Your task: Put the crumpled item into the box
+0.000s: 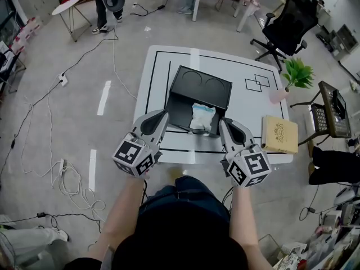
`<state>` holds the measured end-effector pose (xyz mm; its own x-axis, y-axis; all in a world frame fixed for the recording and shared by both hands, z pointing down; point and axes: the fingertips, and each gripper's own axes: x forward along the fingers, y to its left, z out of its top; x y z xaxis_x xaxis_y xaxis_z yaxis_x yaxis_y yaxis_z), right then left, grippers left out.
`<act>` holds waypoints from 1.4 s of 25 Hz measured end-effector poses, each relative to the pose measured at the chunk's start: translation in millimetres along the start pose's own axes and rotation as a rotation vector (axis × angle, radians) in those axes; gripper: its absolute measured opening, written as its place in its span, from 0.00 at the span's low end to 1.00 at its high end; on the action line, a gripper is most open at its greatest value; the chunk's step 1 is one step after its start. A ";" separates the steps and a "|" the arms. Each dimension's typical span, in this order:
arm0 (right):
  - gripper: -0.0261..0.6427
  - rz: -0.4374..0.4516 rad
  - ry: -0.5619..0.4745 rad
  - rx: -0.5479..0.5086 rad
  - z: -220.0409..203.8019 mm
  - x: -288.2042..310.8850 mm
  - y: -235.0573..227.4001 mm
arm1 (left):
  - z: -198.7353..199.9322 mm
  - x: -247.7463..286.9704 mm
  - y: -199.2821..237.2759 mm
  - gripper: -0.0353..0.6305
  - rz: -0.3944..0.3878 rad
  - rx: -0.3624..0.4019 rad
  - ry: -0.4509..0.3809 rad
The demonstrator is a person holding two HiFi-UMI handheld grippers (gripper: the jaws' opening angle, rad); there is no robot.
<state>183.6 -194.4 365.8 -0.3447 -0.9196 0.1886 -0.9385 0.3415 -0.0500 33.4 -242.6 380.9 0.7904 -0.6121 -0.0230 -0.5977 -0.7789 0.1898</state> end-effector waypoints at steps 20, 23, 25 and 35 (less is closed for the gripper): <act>0.04 0.010 0.017 -0.009 -2.3 16.0 -2.6 | 18.0 7.8 14.4 0.06 0.012 -0.012 -0.032; 0.05 0.018 0.015 -0.002 -1.8 20.0 -2.9 | 18.4 7.8 18.0 0.06 0.020 -0.012 -0.029; 0.05 0.023 0.016 0.000 -2.2 22.2 -3.5 | 16.9 8.4 20.4 0.06 0.024 -0.013 -0.027; 0.05 0.044 0.032 0.006 -8.5 32.5 -6.7 | 9.5 12.2 28.6 0.06 0.043 -0.020 -0.014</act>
<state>178.8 -224.9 380.5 -0.3848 -0.8971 0.2173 -0.9227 0.3802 -0.0643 24.6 -273.6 376.8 0.7619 -0.6471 -0.0284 -0.6283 -0.7489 0.2106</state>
